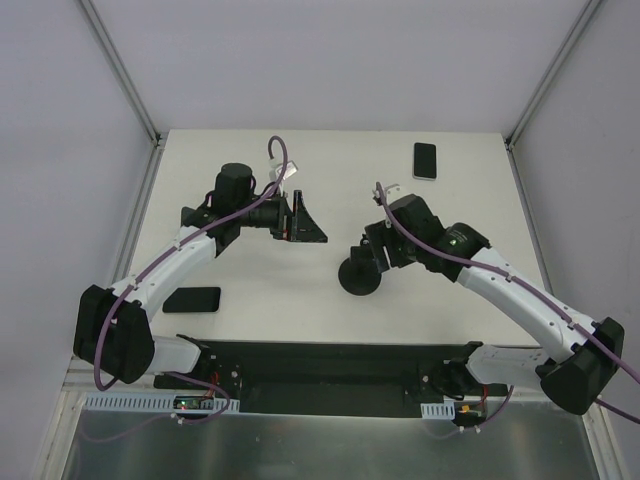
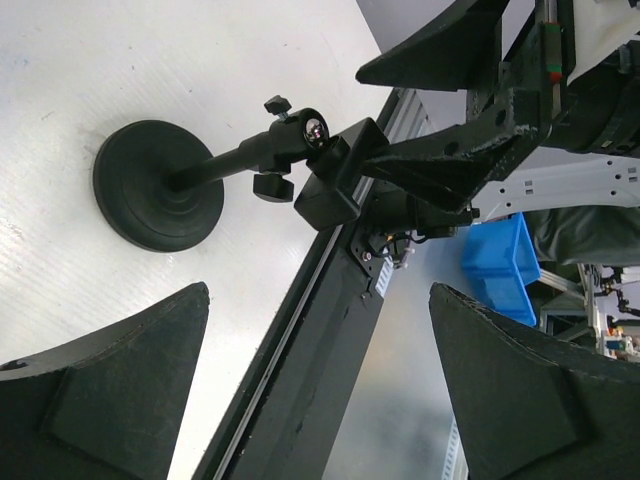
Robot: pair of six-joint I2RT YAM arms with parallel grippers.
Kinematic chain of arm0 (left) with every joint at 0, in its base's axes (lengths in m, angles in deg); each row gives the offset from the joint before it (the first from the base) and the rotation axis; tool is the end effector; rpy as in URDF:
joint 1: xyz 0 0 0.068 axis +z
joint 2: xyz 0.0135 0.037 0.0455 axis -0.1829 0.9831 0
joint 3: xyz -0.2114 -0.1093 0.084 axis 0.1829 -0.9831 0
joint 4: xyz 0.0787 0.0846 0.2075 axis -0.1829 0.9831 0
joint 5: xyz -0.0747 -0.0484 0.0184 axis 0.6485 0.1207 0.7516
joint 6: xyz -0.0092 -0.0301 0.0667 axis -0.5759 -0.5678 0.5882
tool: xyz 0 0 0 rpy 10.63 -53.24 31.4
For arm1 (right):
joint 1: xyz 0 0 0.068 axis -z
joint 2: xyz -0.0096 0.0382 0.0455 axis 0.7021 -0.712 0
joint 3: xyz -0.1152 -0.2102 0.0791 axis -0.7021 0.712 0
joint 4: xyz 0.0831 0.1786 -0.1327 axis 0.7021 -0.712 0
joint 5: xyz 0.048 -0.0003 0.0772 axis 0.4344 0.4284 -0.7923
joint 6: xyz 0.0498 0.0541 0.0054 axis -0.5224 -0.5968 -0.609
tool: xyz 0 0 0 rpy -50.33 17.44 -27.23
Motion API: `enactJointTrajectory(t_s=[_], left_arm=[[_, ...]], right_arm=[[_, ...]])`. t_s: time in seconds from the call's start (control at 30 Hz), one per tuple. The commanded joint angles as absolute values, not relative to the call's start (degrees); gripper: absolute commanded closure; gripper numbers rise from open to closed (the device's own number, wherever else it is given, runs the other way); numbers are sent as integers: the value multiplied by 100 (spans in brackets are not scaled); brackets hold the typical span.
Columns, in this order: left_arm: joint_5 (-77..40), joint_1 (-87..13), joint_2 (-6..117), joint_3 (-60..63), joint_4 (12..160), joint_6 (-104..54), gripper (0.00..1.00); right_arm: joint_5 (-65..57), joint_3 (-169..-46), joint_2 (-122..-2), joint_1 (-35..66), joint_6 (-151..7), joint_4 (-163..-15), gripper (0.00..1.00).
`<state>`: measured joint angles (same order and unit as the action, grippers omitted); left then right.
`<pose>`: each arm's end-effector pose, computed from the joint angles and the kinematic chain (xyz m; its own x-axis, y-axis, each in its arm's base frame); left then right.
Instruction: Place the phone on the phone stand
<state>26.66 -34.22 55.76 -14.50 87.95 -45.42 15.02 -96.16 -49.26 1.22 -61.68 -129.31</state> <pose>0.2476 -0.1628 0.2948 -0.7491 -0.0110 -0.6624 0.6349 0.2738 -0.7225 0.1890 0.1615 0.2885 -0.4761 -0.5333 -0.6992 -0.5988 0.7789 -0.1864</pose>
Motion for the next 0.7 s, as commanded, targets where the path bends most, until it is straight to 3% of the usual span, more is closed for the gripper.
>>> enactJointTrajectory(t_s=[0.0,0.27,0.37,0.53,0.67], left_arm=[[2827,-3480,5561,-1468,8549,-4591,10],[2844,-3480,5473,-1476,8549,-4600,9],[2836,-3480,5411,-1468,8549,-4600,8],[2862,-3480,5341,-1468,8549,-4609,6],[2844,-3471,5315,-1459,8532,-4687,6]], right_arm=[[2065,-9757,-4849,136,-6443,-13106,27],[1686,-9370,-3875,136,-6505,-12238,26],[2073,-9221,-3575,250,-6839,-11833,17],[2111,-9124,-3609,1355,-7278,-11270,1],[1310,-9702,-4791,2796,-7787,-11295,3]])
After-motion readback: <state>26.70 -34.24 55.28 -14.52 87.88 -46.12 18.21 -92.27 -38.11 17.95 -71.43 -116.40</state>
